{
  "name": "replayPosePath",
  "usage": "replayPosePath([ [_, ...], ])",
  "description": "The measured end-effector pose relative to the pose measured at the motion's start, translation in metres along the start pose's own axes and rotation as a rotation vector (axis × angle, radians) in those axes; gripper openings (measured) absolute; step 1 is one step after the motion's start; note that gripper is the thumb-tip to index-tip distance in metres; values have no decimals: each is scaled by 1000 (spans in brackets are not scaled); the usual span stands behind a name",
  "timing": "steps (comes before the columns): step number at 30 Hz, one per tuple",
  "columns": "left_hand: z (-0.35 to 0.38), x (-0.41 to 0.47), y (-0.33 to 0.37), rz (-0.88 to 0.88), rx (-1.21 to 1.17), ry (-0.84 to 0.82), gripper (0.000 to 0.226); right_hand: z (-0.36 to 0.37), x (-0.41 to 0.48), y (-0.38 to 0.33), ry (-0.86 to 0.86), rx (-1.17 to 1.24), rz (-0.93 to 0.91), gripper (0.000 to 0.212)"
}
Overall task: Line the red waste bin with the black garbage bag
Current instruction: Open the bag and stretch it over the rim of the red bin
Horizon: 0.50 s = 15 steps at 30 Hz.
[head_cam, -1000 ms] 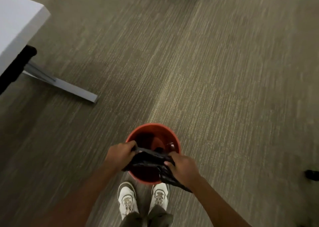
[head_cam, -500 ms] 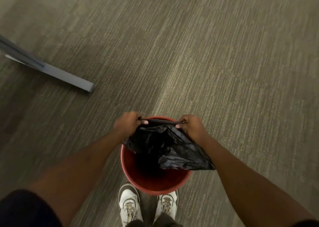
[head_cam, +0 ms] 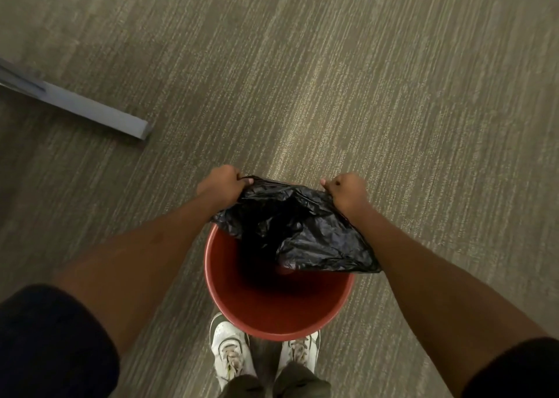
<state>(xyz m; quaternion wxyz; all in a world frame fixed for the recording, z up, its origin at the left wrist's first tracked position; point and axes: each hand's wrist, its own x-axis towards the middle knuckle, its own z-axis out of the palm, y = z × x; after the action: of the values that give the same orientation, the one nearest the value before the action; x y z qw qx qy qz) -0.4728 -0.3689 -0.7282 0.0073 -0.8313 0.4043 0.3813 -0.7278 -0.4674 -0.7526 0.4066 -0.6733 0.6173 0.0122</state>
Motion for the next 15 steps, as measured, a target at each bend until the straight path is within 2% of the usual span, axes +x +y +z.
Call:
replayPosePath([
  [4,0,9,5,-16,44,45,42,9,11,-5,221,116,125,56],
  [6,1,12,6,-37,76,51,42,12,15,-3,225,38,166,51],
  [9,7,10,1,-106,135,-53,39,20,13,8,15,-230,239,36],
  [12,12,7,-10,-134,161,-156,29,21,7,15,-215,-336,272,25],
  [15,12,1,-24,-154,105,-235,29,13,2,25,-369,-375,256,34],
])
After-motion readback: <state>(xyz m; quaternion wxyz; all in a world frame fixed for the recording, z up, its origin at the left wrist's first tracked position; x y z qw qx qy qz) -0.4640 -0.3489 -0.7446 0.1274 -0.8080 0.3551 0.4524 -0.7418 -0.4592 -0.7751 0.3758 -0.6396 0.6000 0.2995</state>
